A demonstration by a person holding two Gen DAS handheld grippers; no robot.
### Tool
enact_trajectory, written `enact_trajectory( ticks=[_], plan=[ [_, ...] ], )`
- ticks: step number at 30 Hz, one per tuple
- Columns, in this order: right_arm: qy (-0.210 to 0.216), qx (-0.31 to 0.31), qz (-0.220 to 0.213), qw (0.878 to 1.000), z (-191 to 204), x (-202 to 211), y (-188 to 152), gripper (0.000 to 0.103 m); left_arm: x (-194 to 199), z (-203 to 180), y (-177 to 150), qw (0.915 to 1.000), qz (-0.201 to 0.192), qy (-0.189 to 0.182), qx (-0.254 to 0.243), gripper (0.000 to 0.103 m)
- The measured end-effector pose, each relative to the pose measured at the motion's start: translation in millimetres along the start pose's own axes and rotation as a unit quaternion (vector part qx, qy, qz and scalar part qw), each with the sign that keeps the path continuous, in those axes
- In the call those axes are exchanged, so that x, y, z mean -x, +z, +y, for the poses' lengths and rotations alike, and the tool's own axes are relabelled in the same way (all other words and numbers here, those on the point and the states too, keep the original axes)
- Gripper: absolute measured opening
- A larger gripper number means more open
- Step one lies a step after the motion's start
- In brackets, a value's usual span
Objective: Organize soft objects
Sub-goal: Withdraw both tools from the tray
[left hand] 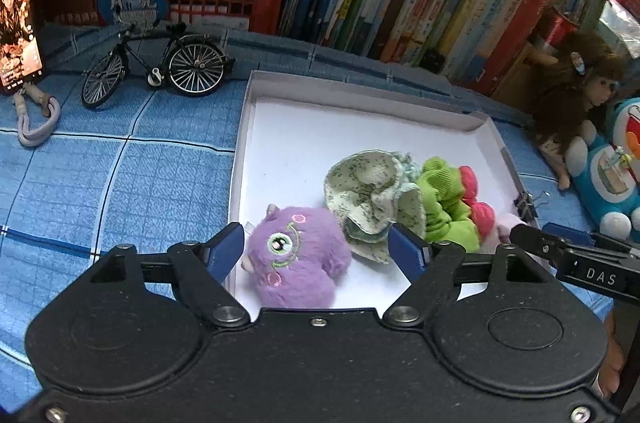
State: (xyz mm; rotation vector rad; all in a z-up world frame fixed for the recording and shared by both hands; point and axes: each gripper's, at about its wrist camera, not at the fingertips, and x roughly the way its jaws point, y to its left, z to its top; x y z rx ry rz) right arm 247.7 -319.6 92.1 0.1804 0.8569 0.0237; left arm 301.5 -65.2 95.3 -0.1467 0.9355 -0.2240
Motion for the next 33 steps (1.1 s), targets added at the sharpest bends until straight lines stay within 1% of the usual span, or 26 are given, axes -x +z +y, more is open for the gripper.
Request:
enact_trajectory(
  ticks=[7, 11, 14, 21, 29, 33],
  plan=[
    [0.001, 0.011, -0.028, 1.000, 11.7, 37.1, -4.9, 0.083, 39.9, -12.9, -16.8, 0.9991, -0.029, -0.016, -0.028, 0.081],
    [-0.009, 0.016, -0.050, 0.999, 15.3, 66.3, -12.6, 0.086, 69.4, -19.3, -32.1, 0.9973, -0.045, -0.040, -0.043, 0.081],
    [-0.015, 0.017, -0.075, 0.997, 17.1, 90.7, -23.2, 0.088, 93.7, -21.8, -45.4, 0.9951, -0.063, -0.052, -0.055, 0.083],
    [-0.005, 0.018, -0.121, 0.992, 17.4, 129.7, -54.1, 0.093, 141.4, -29.3, -85.2, 0.9880, -0.104, -0.068, -0.091, 0.084],
    [-0.005, 0.029, -0.172, 0.985, 17.3, 159.0, -84.6, 0.097, 168.3, -36.3, -122.2, 0.9810, -0.129, -0.091, -0.113, 0.086],
    [-0.006, 0.026, -0.198, 0.980, 14.8, 166.7, -96.2, 0.098, 177.9, -37.1, -136.8, 0.9763, -0.155, -0.091, -0.122, 0.086]
  ],
)
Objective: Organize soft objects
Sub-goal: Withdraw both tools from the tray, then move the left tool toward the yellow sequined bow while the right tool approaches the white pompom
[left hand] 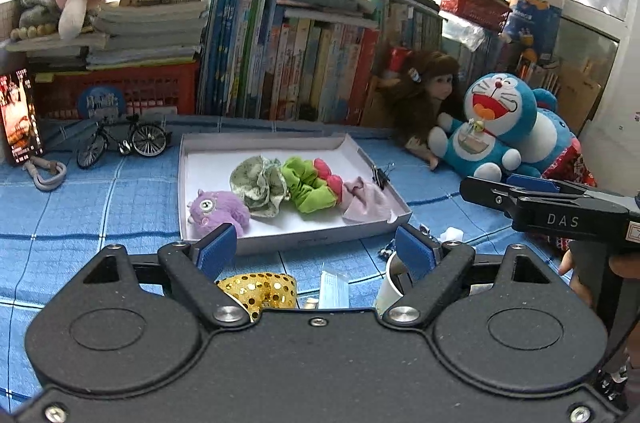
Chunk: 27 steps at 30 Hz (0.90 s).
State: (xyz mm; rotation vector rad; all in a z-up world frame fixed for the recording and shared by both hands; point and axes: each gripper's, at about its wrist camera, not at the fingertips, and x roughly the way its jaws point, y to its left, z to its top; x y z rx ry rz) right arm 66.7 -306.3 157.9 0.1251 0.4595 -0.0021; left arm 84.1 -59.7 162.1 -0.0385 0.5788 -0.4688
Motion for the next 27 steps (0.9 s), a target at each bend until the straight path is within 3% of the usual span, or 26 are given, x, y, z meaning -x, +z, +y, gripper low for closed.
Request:
enact_trajectory(
  ticks=[8, 15, 22, 27],
  plan=[
    [-0.008, 0.013, -0.048, 0.999, -0.9, 15.1, -18.2, 0.101, 13.1, -3.0, -15.8, 0.9996, -0.025, -0.005, -0.008, 0.086],
    [-0.009, 0.005, -0.060, 0.998, -7.9, 20.5, -34.8, 0.102, 21.8, -0.9, -33.9, 0.9991, -0.043, -0.001, 0.001, 0.085],
    [-0.026, 0.011, -0.070, 0.997, -14.5, 23.5, -54.1, 0.102, 26.4, -4.6, -52.9, 0.9981, -0.060, 0.012, -0.013, 0.079],
    [-0.035, 0.004, -0.066, 0.997, -19.3, 22.7, -66.6, 0.102, 30.5, -2.8, -61.9, 0.9983, -0.059, -0.002, 0.002, 0.070]
  ],
)
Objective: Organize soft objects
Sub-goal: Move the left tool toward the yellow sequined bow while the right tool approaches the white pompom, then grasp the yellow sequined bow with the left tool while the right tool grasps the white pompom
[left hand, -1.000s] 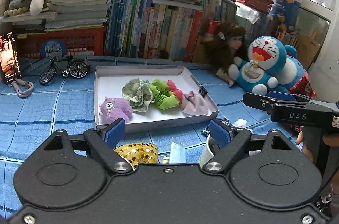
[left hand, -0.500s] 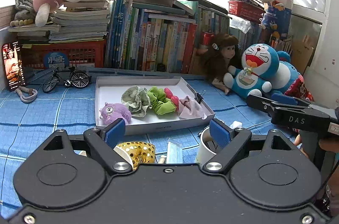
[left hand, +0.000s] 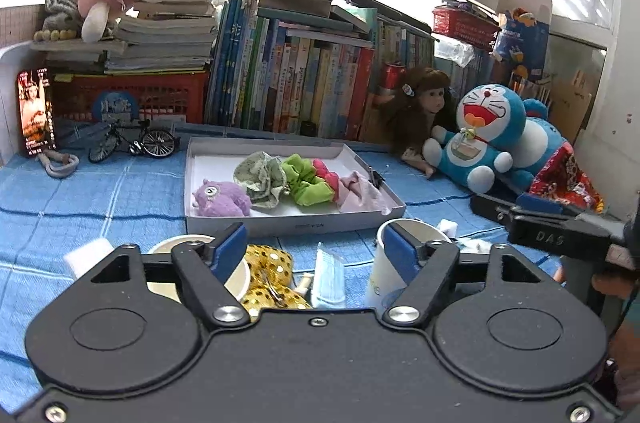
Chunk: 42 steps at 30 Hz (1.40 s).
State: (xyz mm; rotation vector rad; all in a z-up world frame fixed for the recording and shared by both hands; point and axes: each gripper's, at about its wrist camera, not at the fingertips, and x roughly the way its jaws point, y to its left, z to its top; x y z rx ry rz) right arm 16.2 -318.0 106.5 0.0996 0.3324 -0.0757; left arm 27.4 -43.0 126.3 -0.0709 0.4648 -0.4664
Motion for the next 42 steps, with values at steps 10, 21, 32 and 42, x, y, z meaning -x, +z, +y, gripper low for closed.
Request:
enact_trajectory(
  ticks=[10, 21, 32, 42],
  plan=[
    [-0.012, 0.007, -0.007, 1.000, -6.1, 3.2, -14.6, 0.099, 7.5, -12.1, -18.2, 0.9997, 0.008, -0.012, -0.019, 0.043],
    [-0.021, -0.014, 0.014, 1.000, -18.0, -5.2, -38.4, 0.092, -13.4, -23.5, -67.7, 0.9975, -0.015, 0.068, 0.014, 0.043],
    [-0.018, -0.027, 0.029, 0.999, -20.3, -12.9, -55.3, 0.091, -31.4, -6.3, -102.9, 0.9746, -0.031, 0.133, 0.177, 0.049],
    [-0.018, -0.036, 0.039, 0.998, -24.0, -19.0, -61.6, 0.089, -49.8, 5.6, -110.3, 0.9496, -0.037, 0.155, 0.270, 0.054]
  ],
)
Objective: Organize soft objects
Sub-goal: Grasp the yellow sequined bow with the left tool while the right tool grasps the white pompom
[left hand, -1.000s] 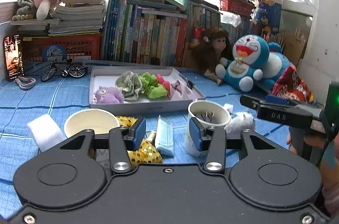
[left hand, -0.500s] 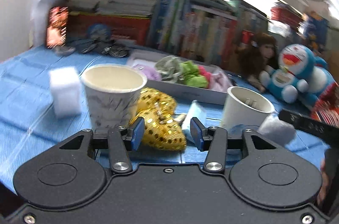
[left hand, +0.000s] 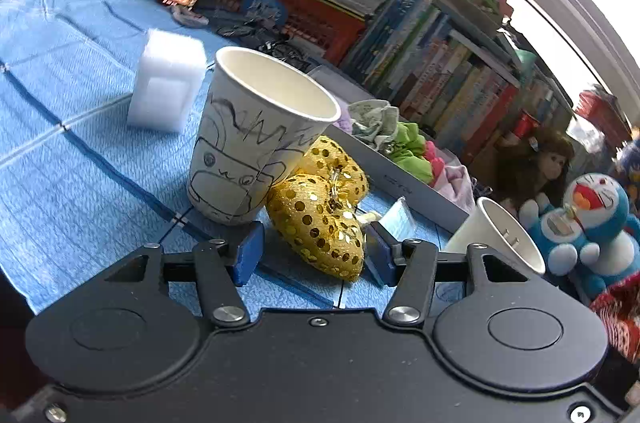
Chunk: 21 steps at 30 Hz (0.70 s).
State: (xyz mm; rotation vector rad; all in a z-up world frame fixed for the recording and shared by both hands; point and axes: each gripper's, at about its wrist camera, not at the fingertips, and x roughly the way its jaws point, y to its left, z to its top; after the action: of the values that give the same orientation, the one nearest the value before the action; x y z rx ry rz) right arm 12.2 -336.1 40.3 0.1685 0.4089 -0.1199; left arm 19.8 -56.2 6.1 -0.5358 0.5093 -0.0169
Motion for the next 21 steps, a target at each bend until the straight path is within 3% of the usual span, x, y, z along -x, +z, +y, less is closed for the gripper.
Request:
enact_trajectory(
  ticks=[12, 16, 17, 21],
  plan=[
    [0.007, -0.003, 0.011, 1.000, -1.0, -7.5, -2.9, 0.089, -15.3, -0.2, 0.8, 0.9985, -0.011, 0.009, 0.052, 0.053],
    [0.009, -0.004, 0.015, 1.000, -1.0, -9.7, -3.5, 0.088, -18.8, -2.4, 0.9, 0.9983, -0.014, 0.013, 0.055, 0.039],
    [0.010, -0.005, 0.016, 1.000, -1.1, -10.1, -3.6, 0.087, -18.7, -2.8, 0.6, 0.9984, -0.015, 0.014, 0.053, 0.030],
    [0.015, -0.006, 0.018, 1.000, 0.2, -10.4, -3.4, 0.082, -14.4, -6.1, -0.6, 0.9990, -0.023, 0.008, 0.036, 0.024]
  ],
)
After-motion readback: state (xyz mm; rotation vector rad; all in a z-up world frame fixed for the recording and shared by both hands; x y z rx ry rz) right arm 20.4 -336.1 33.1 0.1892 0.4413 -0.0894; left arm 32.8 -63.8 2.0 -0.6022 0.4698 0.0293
